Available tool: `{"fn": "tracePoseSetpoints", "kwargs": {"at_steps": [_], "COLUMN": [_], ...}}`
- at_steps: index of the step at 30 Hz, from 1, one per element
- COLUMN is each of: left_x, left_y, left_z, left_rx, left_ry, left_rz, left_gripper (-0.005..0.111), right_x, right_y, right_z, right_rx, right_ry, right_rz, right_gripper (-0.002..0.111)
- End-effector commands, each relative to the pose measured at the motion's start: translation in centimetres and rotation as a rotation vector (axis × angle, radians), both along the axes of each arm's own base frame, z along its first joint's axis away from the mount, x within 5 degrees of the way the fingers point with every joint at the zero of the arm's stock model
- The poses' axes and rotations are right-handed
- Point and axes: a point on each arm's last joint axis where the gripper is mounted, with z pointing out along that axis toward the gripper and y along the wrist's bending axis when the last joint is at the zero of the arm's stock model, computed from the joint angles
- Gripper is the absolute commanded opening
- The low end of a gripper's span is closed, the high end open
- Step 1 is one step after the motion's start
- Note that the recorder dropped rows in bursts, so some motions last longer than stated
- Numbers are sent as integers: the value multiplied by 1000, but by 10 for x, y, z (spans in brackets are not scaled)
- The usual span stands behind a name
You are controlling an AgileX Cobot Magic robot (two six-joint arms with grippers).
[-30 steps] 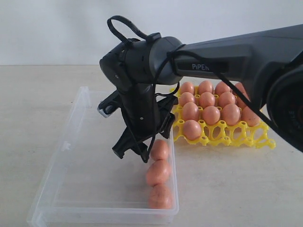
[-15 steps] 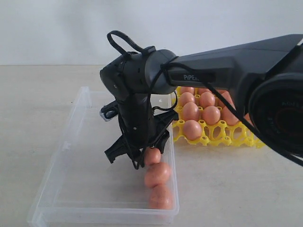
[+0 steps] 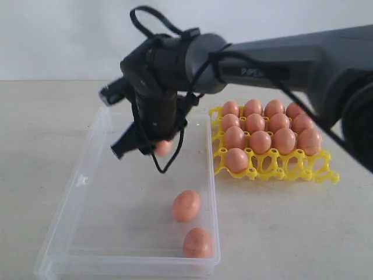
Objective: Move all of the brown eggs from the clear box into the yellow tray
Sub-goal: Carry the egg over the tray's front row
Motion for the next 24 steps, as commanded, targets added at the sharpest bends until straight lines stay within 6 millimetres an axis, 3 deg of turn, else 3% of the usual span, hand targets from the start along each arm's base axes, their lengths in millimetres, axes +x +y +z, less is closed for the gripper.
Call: {"fn": "tracePoseSetpoints", "kwargs": {"at_steps": [1, 5, 7, 9, 10, 11, 12, 13, 14, 15, 16, 17, 19, 21, 22, 24], "left_x": [0, 0, 0, 0, 0, 0, 0, 0, 0, 0, 0, 0, 0, 0, 0, 0], "left_y": [0, 0, 0, 0, 0, 0, 0, 0, 0, 0, 0, 0, 0, 0, 0, 0], "left_z": [-1, -1, -1, -1, -1, -1, -1, -1, -1, -1, -1, -1, -1, -1, -1, -1], "left_rx": [5, 5, 5, 5, 5, 5, 5, 5, 5, 5, 5, 5, 5, 5, 5, 5], "left_ry": [0, 0, 0, 0, 0, 0, 0, 0, 0, 0, 0, 0, 0, 0, 0, 0], "left_rz": [-3, -3, -3, -3, -3, -3, -3, -3, -3, -3, -3, -3, -3, -3, -3, -3], "left_gripper": [-4, -4, -4, -4, -4, -4, -4, -4, -4, -4, -4, -4, -4, -4, -4, -4], "right_x": [-1, -27, -53, -70, -74, -70, -64, -51, -45, -35, -33, -35, -48, -58, -64, -69], "right_y": [9, -2, -21, -50, -66, -103, -125, -168, -190, -228, -240, -252, -267, -283, -287, -286], "right_z": [44, 58, 65, 62, 60, 55, 54, 56, 58, 65, 70, 77, 84, 80, 70, 51], "right_rx": [334, 709, 901, 987, 976, 890, 849, 813, 806, 798, 781, 693, 779, 899, 875, 823], "right_ry": [-224, -337, -415, -502, -553, -645, -678, -729, -739, -753, -770, -810, -719, -519, -432, -414], "right_rz": [37, 53, 111, 134, 118, 5, -99, -303, -385, -460, -408, -126, 180, 200, 204, 207], "right_gripper": [1, 1, 1, 1, 1, 1, 1, 0, 0, 0, 0, 0, 0, 0, 0, 0]}}
